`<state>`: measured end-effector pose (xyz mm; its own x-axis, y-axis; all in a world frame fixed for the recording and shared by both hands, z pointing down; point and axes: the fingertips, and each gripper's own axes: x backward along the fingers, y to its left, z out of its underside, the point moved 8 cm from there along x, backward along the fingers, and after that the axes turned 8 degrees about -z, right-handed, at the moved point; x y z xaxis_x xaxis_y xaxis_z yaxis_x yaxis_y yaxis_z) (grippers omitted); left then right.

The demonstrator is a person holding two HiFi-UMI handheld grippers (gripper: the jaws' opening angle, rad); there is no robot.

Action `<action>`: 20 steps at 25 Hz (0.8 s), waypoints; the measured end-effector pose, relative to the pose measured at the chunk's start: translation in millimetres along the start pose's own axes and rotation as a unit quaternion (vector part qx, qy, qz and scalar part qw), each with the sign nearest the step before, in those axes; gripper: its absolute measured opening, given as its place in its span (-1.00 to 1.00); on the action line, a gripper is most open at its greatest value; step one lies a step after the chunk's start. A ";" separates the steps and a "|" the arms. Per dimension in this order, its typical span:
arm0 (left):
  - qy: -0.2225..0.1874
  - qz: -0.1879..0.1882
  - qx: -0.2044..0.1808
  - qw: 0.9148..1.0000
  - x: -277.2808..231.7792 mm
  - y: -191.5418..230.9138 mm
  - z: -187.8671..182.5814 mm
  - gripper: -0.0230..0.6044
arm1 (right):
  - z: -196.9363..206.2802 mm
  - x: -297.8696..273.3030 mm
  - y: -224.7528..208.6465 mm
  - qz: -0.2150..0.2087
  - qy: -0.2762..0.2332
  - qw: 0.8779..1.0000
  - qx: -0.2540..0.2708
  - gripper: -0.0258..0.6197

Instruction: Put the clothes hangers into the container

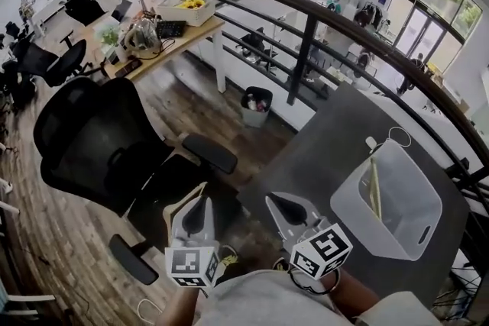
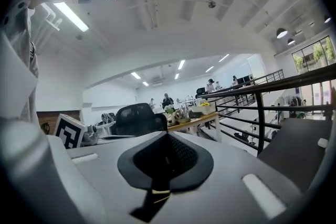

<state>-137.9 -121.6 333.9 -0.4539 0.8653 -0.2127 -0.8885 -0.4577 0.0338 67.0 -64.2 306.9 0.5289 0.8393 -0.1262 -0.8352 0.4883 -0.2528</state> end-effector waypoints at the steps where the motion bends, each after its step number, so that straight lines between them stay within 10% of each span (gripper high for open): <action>1: 0.007 -0.010 0.004 1.000 0.4 7.9 7.2 -0.89 | 0.7 -5.6 2.4 -0.007 0.004 1.000 0.002 -0.92; 8: 0.115 -0.078 0.033 0.990 -7.8 88.5 88.7 -0.65 | 27.1 -69.1 20.4 -0.049 0.048 0.998 0.009 -0.92; 20: 0.292 -0.177 0.107 0.934 -29.2 201.4 245.4 -0.22 | 94.9 -166.1 39.7 -0.093 0.134 0.987 0.000 -0.92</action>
<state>-320.3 -188.9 586.6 -0.0700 0.6665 -0.7422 -0.9974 -0.0592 0.0408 -68.3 -161.5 408.9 0.6941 0.6413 -0.3270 -0.7197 0.6284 -0.2951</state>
